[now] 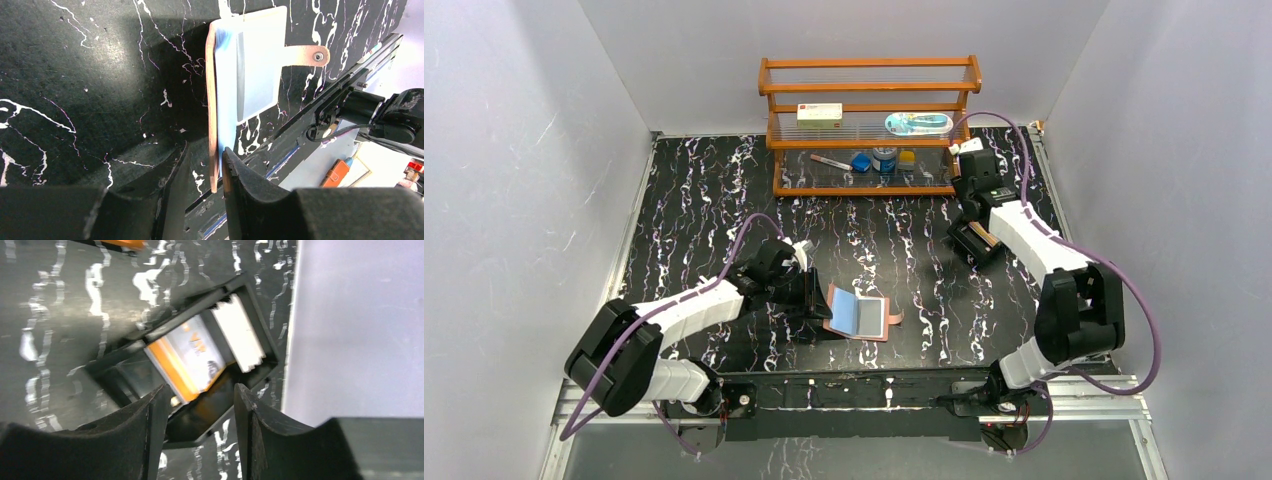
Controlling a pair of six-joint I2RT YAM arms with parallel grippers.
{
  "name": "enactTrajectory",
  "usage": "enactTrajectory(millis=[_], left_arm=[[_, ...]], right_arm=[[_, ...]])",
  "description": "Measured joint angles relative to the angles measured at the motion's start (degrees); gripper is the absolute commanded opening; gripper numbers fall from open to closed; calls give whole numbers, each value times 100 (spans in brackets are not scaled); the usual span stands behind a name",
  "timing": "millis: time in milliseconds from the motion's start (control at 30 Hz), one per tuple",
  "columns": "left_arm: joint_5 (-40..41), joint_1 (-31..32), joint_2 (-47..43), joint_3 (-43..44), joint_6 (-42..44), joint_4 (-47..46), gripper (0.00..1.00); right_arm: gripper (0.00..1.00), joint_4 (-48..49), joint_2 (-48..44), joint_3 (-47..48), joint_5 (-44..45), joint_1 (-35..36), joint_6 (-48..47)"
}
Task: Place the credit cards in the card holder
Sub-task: Pick up the credit card from the storage box.
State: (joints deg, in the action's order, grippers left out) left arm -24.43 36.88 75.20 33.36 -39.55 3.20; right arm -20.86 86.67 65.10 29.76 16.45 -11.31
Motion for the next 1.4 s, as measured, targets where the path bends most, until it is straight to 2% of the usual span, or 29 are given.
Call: enactTrajectory(millis=[267,500,767,967,1167,1400], left_arm=[[-11,0,-39,-31,-13,-13,29],[79,0,-87,-33,-4,81,32],[317,0,-310,-37,0,275,34],[415,0,-317,-37,24,365,34],[452,0,-317,-37,61,442,35],[457,0,-321,-37,59,461,35]], right_arm=[[56,651,566,-9,0,-743,-1272],[59,1040,1172,-44,-118,-894,-1932],[54,1646,1585,-173,-94,-944,-2363],[48,2022,1838,-352,308,-970,-2664],[38,2240,1840,-409,461,-973,-2787],[37,2232,1598,-409,461,-1014,-2785]])
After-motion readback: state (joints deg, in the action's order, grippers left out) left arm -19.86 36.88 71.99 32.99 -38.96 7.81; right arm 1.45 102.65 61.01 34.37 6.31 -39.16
